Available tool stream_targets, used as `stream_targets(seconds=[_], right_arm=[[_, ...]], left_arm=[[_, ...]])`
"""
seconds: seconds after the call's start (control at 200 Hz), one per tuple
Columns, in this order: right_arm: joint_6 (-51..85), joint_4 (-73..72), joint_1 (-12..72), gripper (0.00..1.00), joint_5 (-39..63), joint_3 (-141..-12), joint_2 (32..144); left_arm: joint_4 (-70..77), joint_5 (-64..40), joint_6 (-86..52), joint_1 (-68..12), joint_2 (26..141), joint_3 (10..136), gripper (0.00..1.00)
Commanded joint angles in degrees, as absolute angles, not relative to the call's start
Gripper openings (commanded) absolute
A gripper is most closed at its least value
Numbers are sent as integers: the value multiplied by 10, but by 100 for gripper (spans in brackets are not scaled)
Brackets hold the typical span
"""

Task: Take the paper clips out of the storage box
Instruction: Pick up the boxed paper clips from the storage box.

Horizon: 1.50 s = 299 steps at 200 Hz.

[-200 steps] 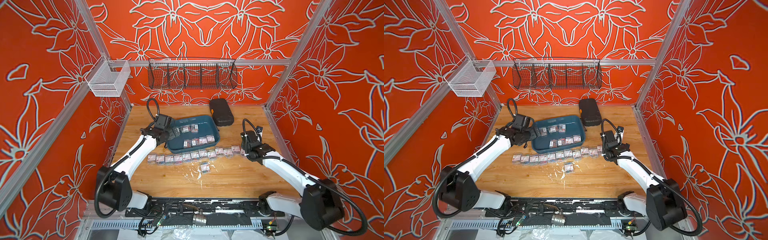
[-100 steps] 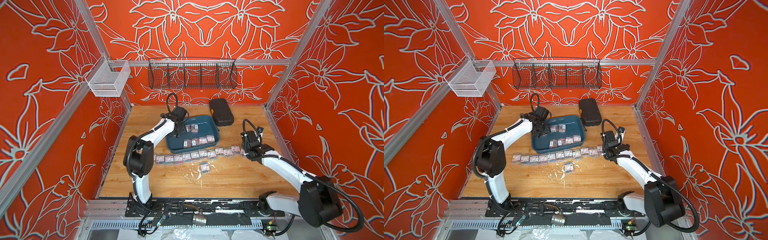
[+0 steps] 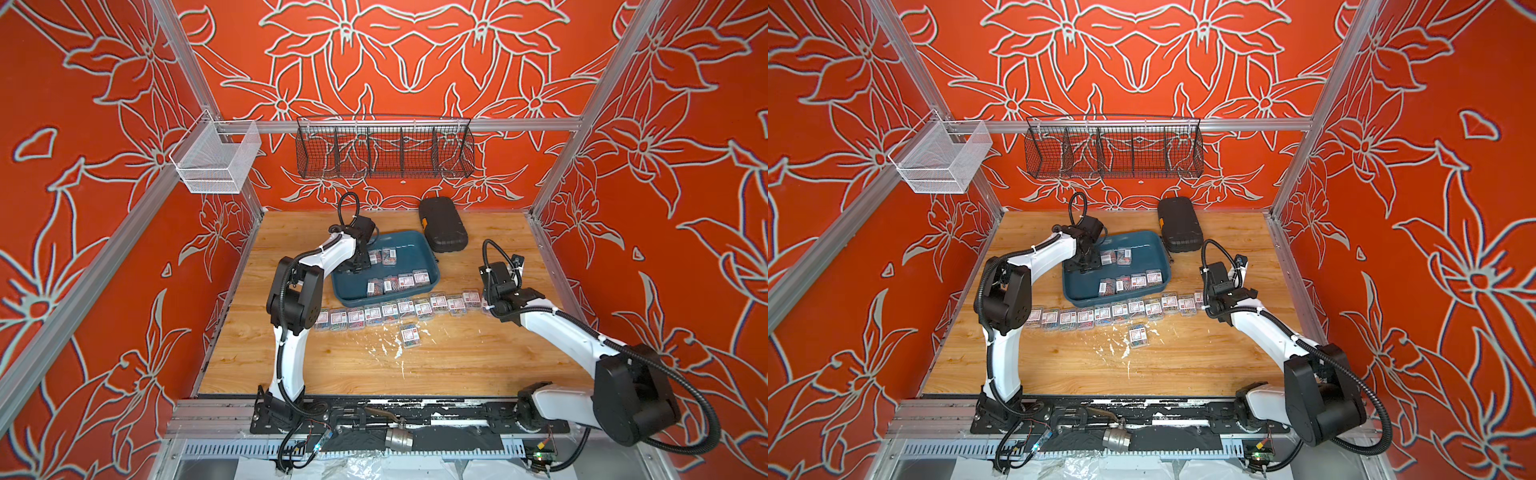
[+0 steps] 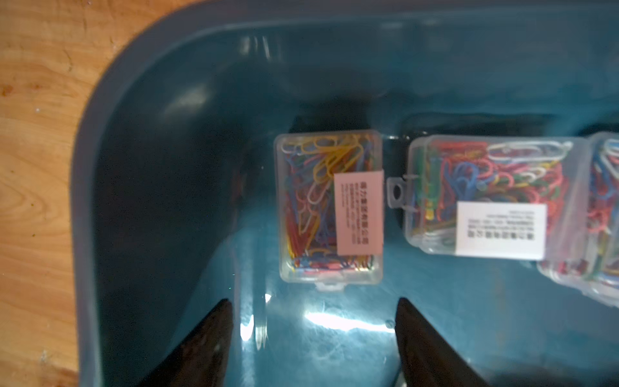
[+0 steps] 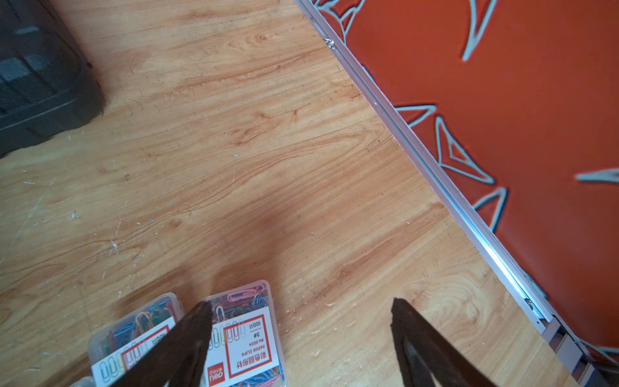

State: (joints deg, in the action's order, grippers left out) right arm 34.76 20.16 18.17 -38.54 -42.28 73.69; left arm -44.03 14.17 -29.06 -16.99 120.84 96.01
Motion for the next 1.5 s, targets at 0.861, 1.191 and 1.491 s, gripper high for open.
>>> stream_targets(seconds=[0.861, 1.191, 1.491], right_arm=[[354, 217, 181, 84, -388, -450, 758], [353, 217, 180, 84, -387, -451, 759], [353, 216, 181, 84, -385, -451, 759]], left_arm=[[-442, 82, -242, -132, 1309, 1066, 63], [-468, 98, -260, -142, 1236, 1036, 50], [-497, 124, -295, -193, 1060, 951, 45]])
